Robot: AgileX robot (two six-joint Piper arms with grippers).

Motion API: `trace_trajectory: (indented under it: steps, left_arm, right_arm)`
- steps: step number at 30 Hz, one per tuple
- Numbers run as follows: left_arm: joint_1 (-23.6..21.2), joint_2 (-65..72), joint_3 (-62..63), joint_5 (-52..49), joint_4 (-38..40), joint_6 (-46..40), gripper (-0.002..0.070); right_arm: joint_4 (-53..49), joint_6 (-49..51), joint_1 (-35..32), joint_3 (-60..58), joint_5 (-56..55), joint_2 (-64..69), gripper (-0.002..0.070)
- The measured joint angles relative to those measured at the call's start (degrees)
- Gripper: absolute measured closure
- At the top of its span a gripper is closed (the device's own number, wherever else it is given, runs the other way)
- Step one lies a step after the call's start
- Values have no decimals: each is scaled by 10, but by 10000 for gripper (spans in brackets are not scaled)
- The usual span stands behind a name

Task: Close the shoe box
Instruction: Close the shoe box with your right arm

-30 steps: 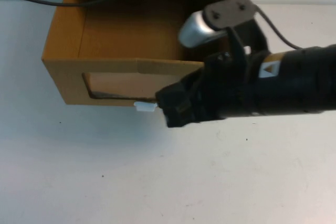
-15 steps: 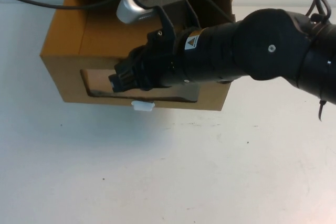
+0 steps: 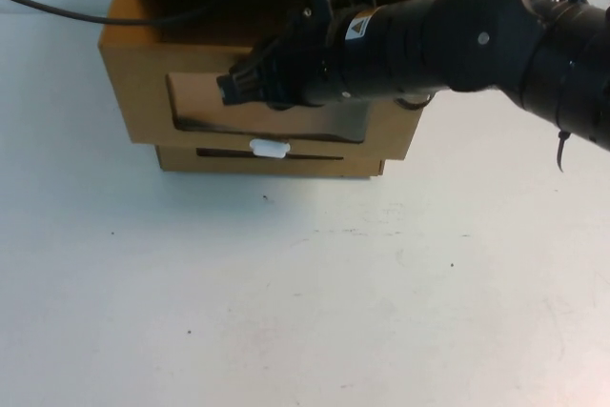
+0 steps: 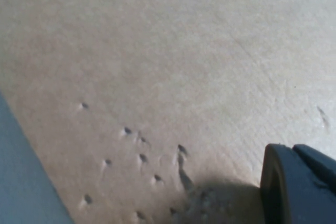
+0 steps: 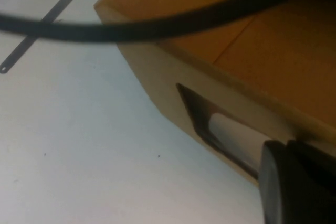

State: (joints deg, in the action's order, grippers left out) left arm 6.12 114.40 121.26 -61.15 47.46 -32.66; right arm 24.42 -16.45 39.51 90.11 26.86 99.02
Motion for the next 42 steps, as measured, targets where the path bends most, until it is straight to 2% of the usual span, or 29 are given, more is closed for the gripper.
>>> trace_trajectory:
  steps: [8, 16, 42]
  left_arm:
    - [0, 0, 0, -3, 3, 0, 680]
    - [0, 0, 0, -4, 3, 0, 680]
    - [0, 0, 0, -7, 9, 0, 680]
  right_arm:
    - [18, 1, -56, 50, 49, 18, 687]
    - [17, 2, -74, 74, 91, 18, 687]
    - [28, 4, -79, 77, -101, 106, 687]
